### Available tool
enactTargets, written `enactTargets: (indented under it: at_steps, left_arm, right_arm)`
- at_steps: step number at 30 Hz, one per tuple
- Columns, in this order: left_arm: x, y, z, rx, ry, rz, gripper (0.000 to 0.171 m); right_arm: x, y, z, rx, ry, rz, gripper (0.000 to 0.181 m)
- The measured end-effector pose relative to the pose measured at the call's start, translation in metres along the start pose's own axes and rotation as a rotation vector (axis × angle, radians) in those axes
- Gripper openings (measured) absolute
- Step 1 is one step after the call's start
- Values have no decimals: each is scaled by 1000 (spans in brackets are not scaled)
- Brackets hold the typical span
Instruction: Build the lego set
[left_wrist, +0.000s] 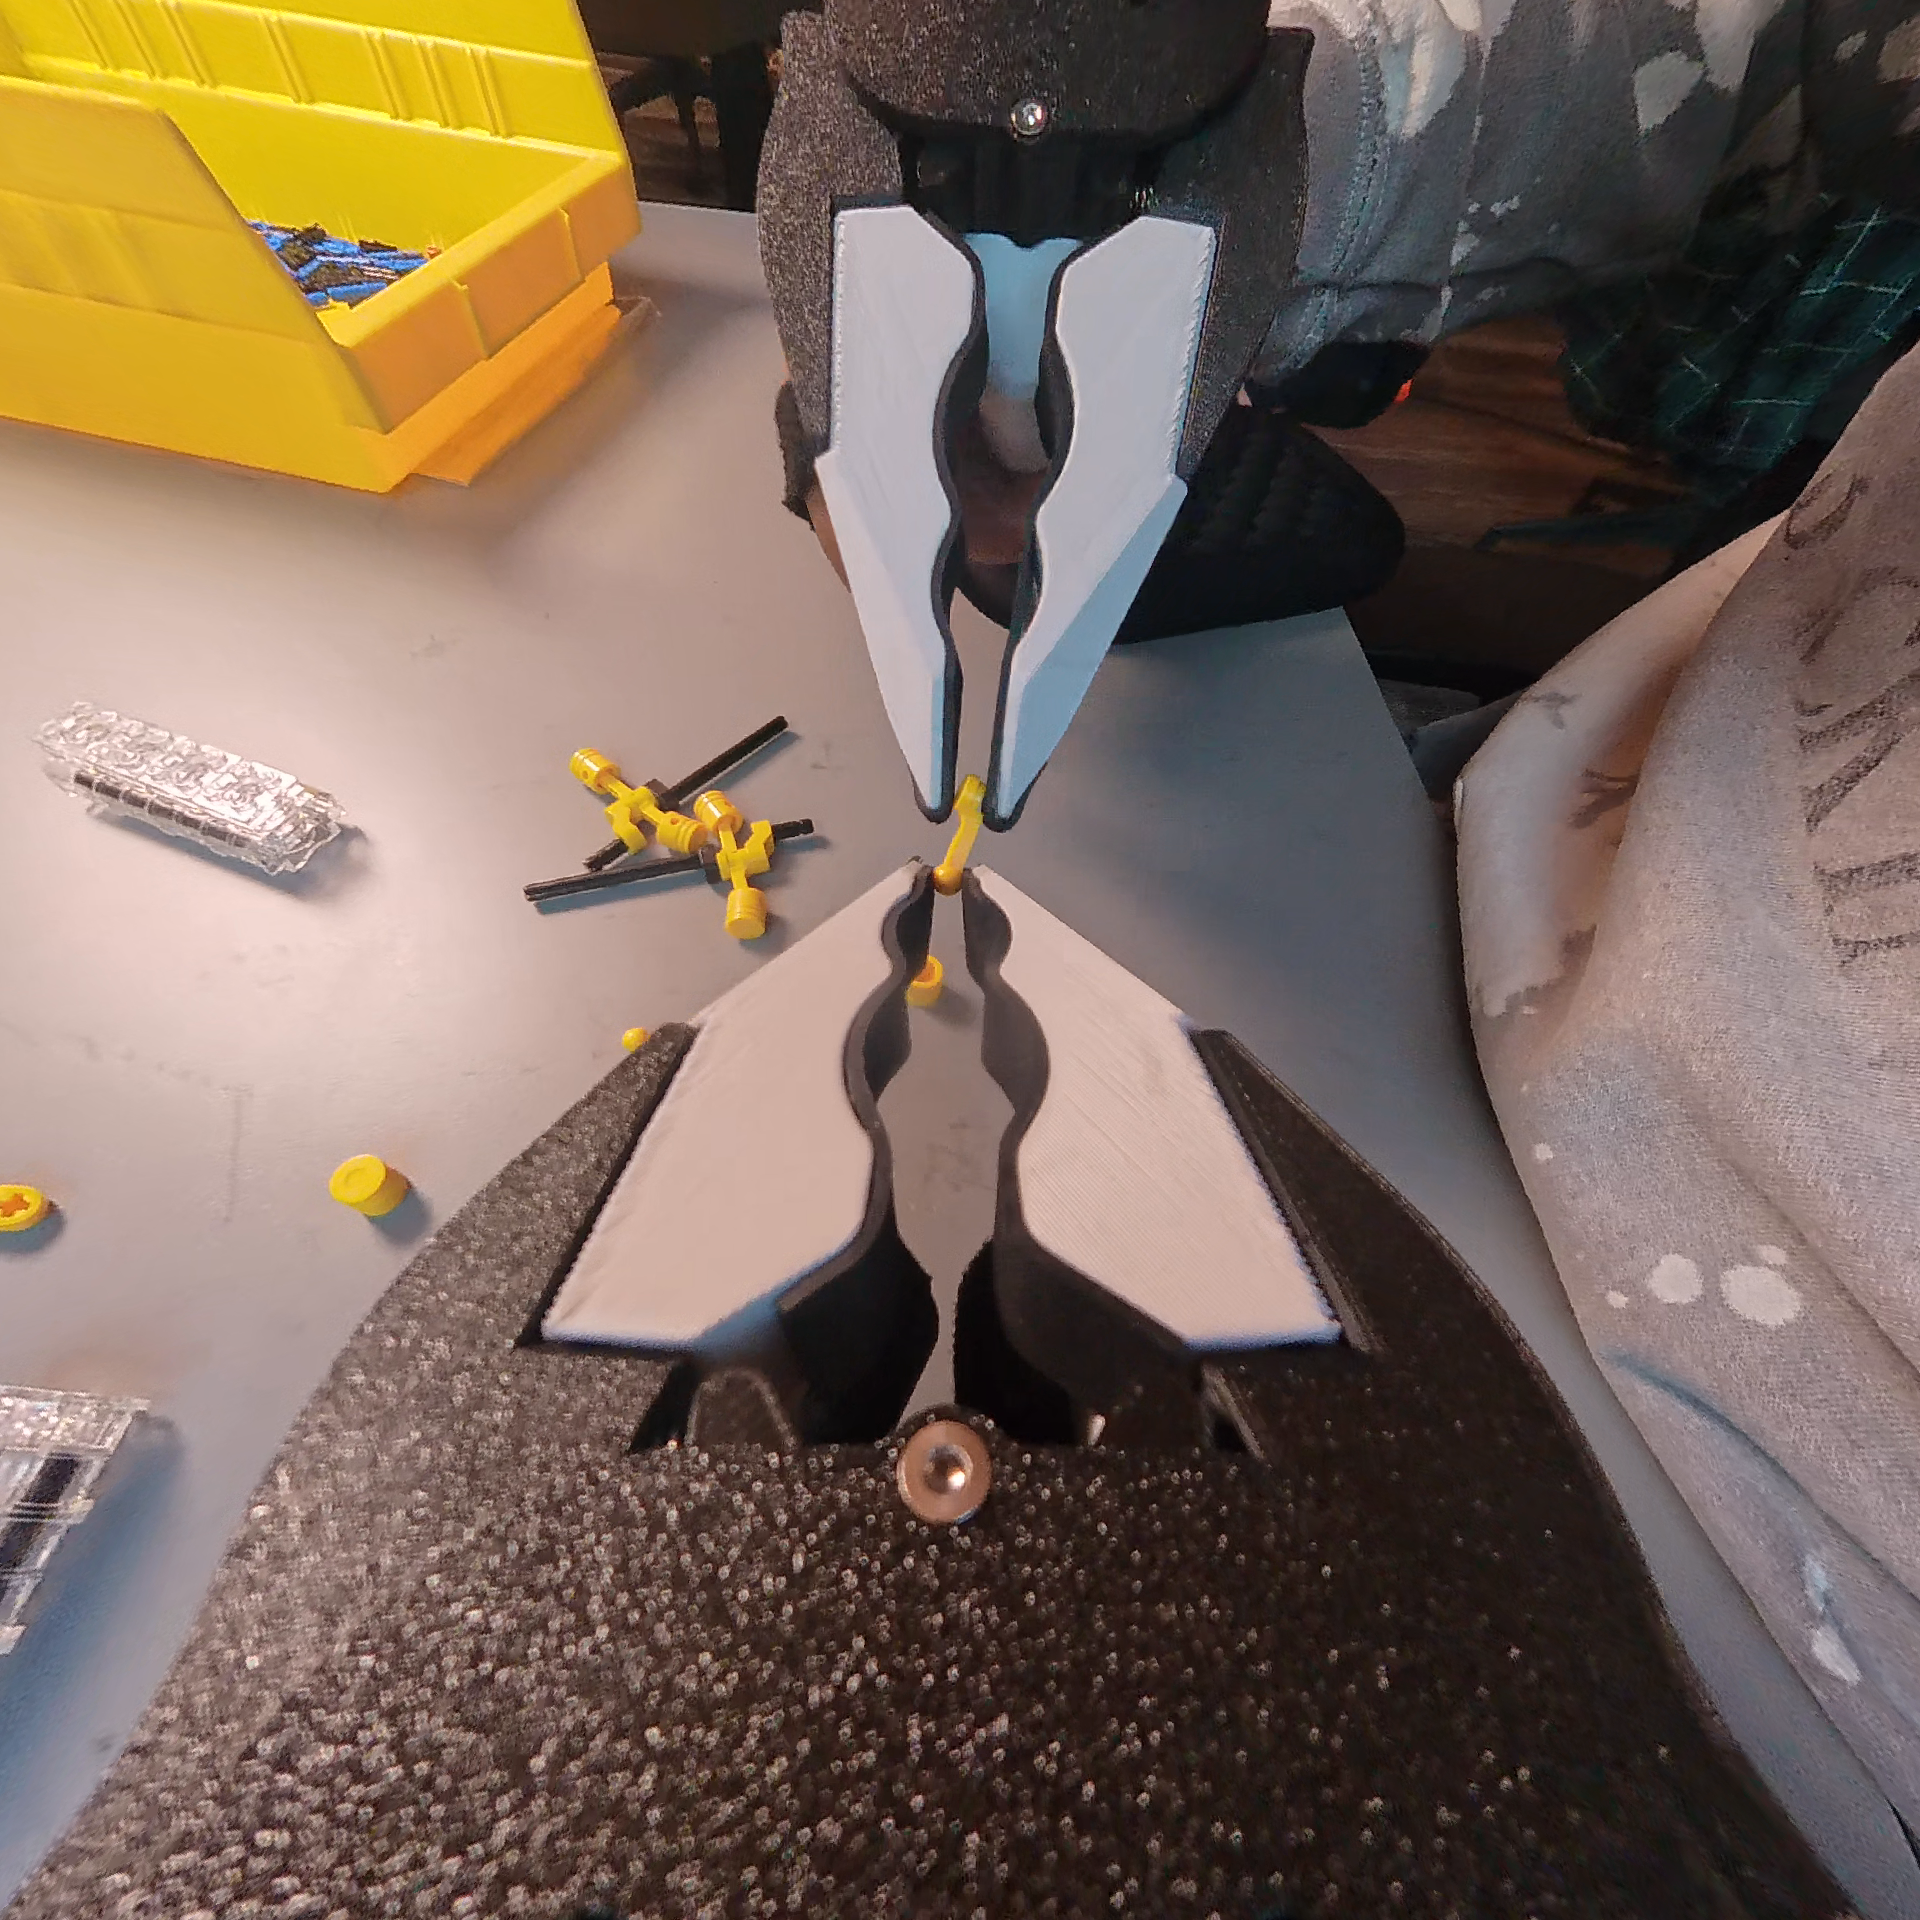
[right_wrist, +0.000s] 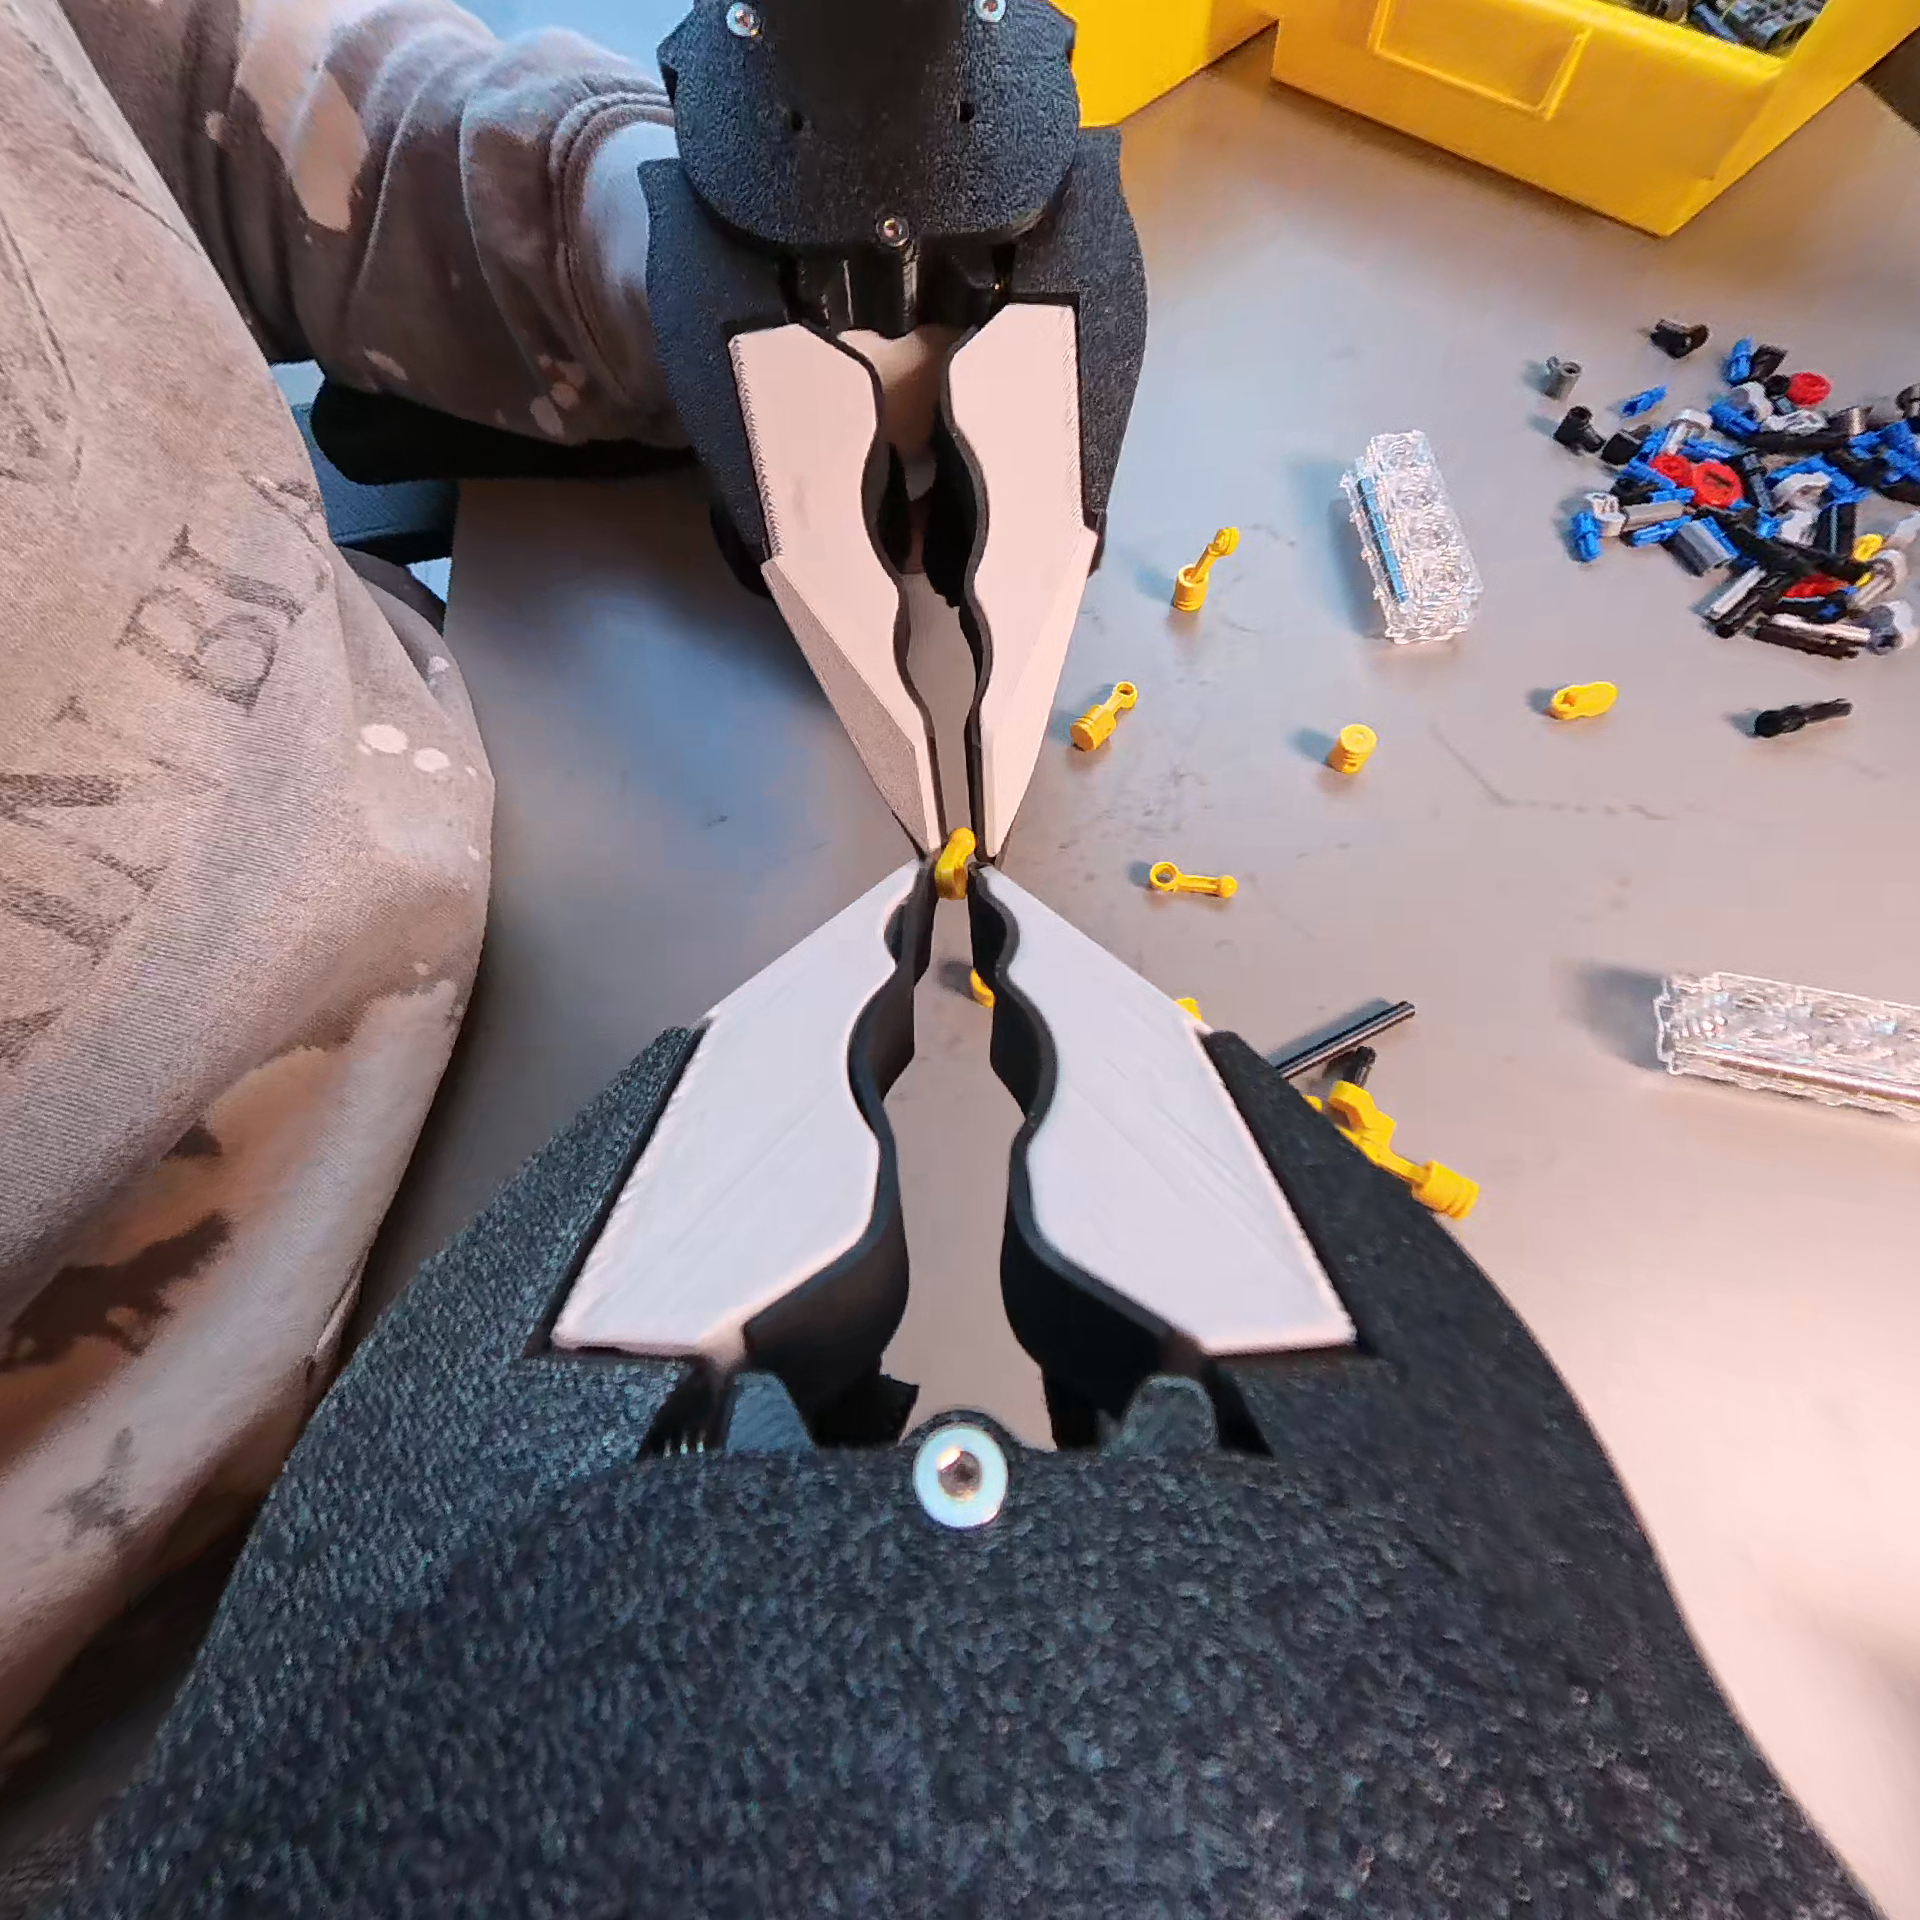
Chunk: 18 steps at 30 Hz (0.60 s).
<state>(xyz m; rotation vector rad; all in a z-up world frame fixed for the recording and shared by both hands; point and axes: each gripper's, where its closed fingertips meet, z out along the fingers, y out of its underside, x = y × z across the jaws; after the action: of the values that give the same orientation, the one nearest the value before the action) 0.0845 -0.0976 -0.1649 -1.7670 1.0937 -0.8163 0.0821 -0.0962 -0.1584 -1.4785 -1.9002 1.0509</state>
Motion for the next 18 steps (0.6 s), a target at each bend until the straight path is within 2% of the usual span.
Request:
enactTargets:
  at_steps: [12,18]
  left_arm:
    - [-1,1,1,-2,-1,-17,5]
    - [-4,12,8,-80,-8,-40,5]
  right_arm:
    - [1,-2,3,-79,2,-118,5]
    - [4,8,8,-250,-31,-182,4]
